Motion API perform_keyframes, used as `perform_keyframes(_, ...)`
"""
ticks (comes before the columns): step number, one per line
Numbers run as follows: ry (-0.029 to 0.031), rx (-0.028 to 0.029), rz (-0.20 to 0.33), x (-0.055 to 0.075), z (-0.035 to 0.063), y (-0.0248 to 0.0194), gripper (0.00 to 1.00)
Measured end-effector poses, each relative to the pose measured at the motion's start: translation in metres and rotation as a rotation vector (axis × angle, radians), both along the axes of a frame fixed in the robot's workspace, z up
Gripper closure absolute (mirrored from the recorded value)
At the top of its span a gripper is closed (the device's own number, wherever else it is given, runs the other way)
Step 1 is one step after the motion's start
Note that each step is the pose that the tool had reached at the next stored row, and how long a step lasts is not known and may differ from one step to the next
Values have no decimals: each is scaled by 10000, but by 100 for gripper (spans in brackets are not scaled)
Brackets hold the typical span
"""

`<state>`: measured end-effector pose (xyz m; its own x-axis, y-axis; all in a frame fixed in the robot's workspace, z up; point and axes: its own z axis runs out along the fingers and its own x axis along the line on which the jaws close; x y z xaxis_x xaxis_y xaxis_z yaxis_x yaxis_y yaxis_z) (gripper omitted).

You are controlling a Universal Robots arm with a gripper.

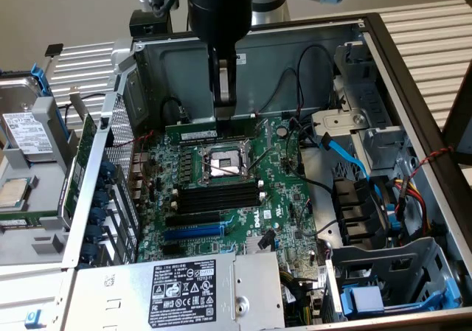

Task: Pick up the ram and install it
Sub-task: 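Insert the ram into the slot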

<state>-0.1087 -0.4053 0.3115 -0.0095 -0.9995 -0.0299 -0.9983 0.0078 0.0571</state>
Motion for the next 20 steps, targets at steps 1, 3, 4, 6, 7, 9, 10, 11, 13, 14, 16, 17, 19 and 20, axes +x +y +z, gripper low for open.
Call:
perform_keyframes(1, 1, 47, -1, 0, -12, -21, 87)
perform_keyframes(3, -1, 102, -5, 1, -49, -47, 87)
perform_keyframes(4, 0, 114, -8, 0, -66, -53, 87)
perform_keyframes(6, 1, 137, -12, 0, -101, -60, 87)
perform_keyframes(7, 0, 142, -19, 0, -121, -64, 87)
perform_keyframes(9, 1, 142, -32, 0, -157, -67, 87)
perform_keyframes(10, 1, 142, -37, 0, -175, -67, 87)
perform_keyframes(11, 1, 142, -38, 0, -193, -67, 87)
perform_keyframes(13, 0, 143, -39, 0, -229, -67, 87)
perform_keyframes(14, 0, 143, -39, 0, -248, -67, 87)
perform_keyframes(16, 1, 140, -38, 0, -283, -67, 87)
perform_keyframes(17, 2, 136, -38, 0, -301, -67, 87)
perform_keyframes(19, 0, 134, -29, 1, -338, -67, 87)
perform_keyframes(20, 0, 134, -13, 0, -356, -67, 87)
